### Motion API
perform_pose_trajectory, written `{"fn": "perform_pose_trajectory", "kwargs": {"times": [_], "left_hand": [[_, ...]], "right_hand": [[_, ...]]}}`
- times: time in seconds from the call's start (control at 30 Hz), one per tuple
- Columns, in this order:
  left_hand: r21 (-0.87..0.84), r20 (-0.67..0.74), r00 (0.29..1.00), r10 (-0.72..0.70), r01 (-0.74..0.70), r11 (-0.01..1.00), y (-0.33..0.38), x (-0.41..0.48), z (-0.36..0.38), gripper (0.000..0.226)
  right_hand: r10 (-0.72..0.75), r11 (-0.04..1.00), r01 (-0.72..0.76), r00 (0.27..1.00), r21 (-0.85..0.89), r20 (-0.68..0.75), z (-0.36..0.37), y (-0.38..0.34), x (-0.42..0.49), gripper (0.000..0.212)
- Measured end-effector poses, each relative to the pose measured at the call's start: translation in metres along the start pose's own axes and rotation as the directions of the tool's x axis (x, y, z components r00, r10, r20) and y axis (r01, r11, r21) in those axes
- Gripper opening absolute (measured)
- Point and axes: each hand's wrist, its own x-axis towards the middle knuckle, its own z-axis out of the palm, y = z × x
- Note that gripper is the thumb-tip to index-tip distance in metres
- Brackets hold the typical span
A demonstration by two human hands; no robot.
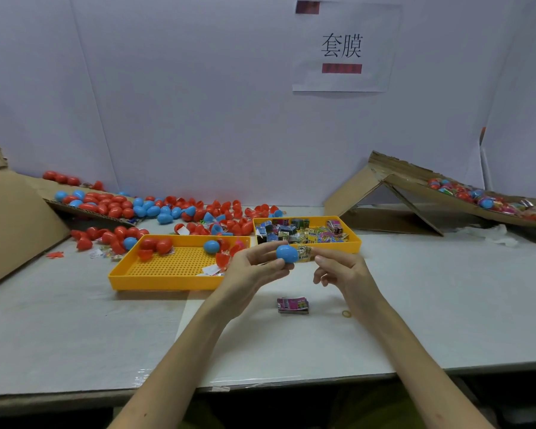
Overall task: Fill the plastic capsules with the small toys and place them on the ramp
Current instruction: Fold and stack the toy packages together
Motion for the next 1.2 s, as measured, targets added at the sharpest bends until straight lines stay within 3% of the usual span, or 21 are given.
{"fn": "perform_pose_trajectory", "kwargs": {"times": [0.23,0.53,0.67,0.77,0.93,1.2], "left_hand": [[0.085,-0.024,0.998,0.061,-0.059,0.995,-0.0020,0.0006,0.0056,0.039],[0.103,-0.062,0.993,0.097,-0.091,0.990,-0.0057,0.0030,0.0042,0.021],[0.157,-0.069,0.989,0.130,-0.118,0.981,-0.0081,0.0047,0.0017,0.033],[0.170,-0.088,0.986,0.144,-0.128,0.977,-0.0081,0.0052,0.0033,0.026],[0.177,-0.098,0.983,0.158,-0.139,0.974,-0.0064,0.0028,0.0038,0.013],[0.264,-0.033,0.988,0.152,-0.138,0.955,-0.0070,0.0017,0.0044,0.019]], "right_hand": [[-0.004,1.000,0.004,1.000,-0.026,0.003,-0.0001,0.0005,-0.0005,0.017],[-0.001,0.999,0.001,1.000,-0.046,0.001,0.0001,0.0014,0.0000,0.018],[0.004,0.998,-0.004,1.000,-0.058,0.004,0.0008,0.0023,0.0009,0.020],[-0.003,0.996,0.003,1.000,-0.089,0.000,0.0003,0.0032,0.0010,0.019],[-0.075,0.976,0.068,0.997,-0.208,-0.027,0.0022,0.0047,-0.0006,0.014],[-0.171,0.950,0.146,0.983,-0.276,-0.069,0.0009,0.0046,-0.0008,0.011]]}}
